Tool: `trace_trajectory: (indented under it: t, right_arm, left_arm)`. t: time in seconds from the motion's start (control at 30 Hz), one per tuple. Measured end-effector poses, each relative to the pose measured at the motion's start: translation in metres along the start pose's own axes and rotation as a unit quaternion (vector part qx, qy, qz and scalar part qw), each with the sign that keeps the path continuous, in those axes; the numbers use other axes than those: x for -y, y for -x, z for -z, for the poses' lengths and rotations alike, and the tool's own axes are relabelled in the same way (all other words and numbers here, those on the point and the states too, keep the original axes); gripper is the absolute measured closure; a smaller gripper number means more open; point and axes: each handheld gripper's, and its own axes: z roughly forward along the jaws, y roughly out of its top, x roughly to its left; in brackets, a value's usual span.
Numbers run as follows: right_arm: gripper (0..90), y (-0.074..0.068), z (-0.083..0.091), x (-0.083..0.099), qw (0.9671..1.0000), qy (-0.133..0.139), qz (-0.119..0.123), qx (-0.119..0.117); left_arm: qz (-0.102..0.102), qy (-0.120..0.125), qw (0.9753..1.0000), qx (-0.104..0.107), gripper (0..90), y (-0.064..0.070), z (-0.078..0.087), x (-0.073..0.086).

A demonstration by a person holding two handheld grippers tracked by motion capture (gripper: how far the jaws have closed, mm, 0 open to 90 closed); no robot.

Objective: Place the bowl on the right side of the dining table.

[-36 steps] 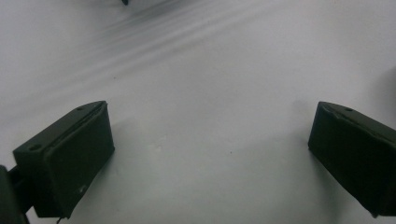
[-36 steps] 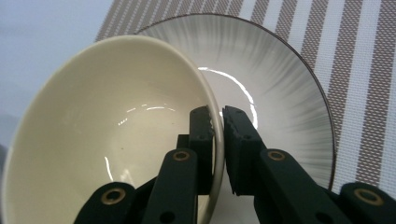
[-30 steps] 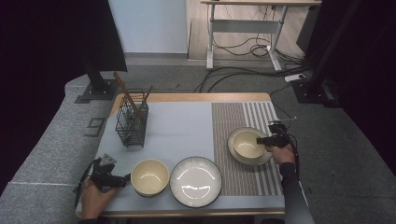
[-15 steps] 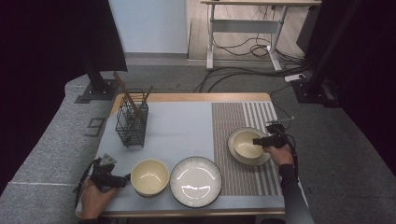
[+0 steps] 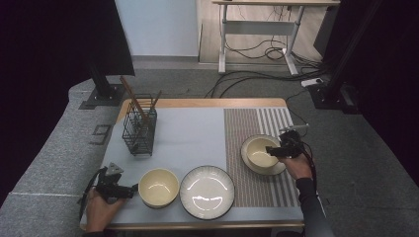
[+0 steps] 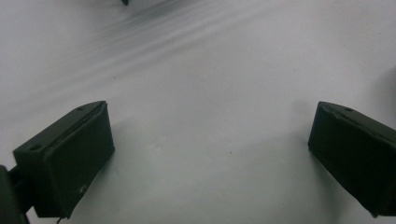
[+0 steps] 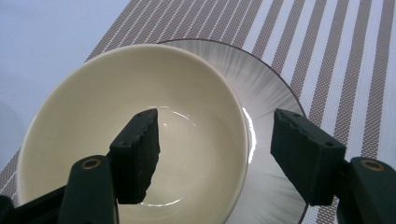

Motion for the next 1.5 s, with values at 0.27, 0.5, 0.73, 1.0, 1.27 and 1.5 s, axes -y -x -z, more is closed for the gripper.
trace_trajectory:
  t: [0.27,0.5,0.73,1.0,1.27,1.5]
  right_arm:
    - [24.9,-0.008,0.017,-0.001,0.9996,0.024,0.017,-0.004]
    - [18.1,-0.023,0.036,-0.002,0.9981,0.042,0.045,-0.012]
    - [13.6,-0.035,0.047,0.006,0.9968,0.047,0.065,-0.011]
    - [7.6,-0.044,0.056,0.021,0.9950,0.063,0.078,-0.001]
    - [0.0,-0.046,0.061,0.039,0.9947,0.072,0.073,0.006]
    - [0.0,-0.047,0.065,0.056,0.9941,0.068,0.081,0.020]
  left_arm:
    - [0.000,0.000,1.0000,0.000,0.0,0.000,0.000,0.000]
    - [0.000,0.000,1.0000,0.000,0.0,0.000,0.000,0.000]
    - [0.000,0.000,1.0000,0.000,0.0,0.000,0.000,0.000]
    - [0.000,0.000,1.0000,0.000,0.0,0.000,0.000,0.000]
    - [-0.001,0.000,1.0000,0.000,0.0,0.000,0.000,0.000]
    - [-0.001,0.000,1.0000,-0.001,0.0,0.000,0.000,0.000]
